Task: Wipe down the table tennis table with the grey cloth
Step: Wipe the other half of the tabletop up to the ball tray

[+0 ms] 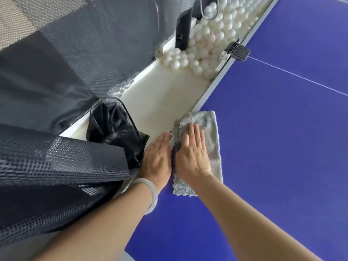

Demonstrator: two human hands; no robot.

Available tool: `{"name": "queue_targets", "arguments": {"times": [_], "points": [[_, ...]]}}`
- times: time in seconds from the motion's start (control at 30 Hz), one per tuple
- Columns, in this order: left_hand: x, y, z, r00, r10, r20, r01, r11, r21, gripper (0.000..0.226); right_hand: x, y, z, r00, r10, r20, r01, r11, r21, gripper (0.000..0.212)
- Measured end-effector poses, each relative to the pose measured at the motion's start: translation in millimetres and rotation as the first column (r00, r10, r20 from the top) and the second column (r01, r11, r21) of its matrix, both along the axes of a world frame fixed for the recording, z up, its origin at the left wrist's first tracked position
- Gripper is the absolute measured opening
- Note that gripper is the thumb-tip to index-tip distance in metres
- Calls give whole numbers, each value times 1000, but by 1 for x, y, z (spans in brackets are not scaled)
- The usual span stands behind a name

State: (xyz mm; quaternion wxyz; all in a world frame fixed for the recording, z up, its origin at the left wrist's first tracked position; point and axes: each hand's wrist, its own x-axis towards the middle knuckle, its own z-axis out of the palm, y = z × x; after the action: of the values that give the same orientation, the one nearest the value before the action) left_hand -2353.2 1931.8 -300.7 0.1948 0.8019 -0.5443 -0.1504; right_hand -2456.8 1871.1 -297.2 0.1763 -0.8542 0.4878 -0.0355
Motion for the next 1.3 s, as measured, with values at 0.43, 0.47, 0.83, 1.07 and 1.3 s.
{"name": "queue_targets", "arguments": {"times": [0.43, 0.47, 0.83, 1.07, 1.3], "points": [[-4, 0, 2, 994, 96, -51, -96, 995, 4, 48, -47, 19, -8, 933, -353, 74, 359, 929, -91, 66], [-3, -1, 1, 993, 98, -58, -98, 995, 12, 47, -31, 42, -11, 960, -265, 90, 273, 958, -86, 66], [-1, 0, -4, 997, 75, -20, -75, 997, -11, 45, -138, -25, 3, 933, -359, 3, 358, 930, -88, 58], [-1, 2, -3, 998, 69, -7, -69, 997, 30, 49, -83, 90, -5, 997, 61, 49, -52, 985, -162, 58], [-13, 6, 3, 989, -55, 139, 57, 998, -6, 68, -196, 25, 1, 980, -192, -56, 184, 974, -132, 61]]}}
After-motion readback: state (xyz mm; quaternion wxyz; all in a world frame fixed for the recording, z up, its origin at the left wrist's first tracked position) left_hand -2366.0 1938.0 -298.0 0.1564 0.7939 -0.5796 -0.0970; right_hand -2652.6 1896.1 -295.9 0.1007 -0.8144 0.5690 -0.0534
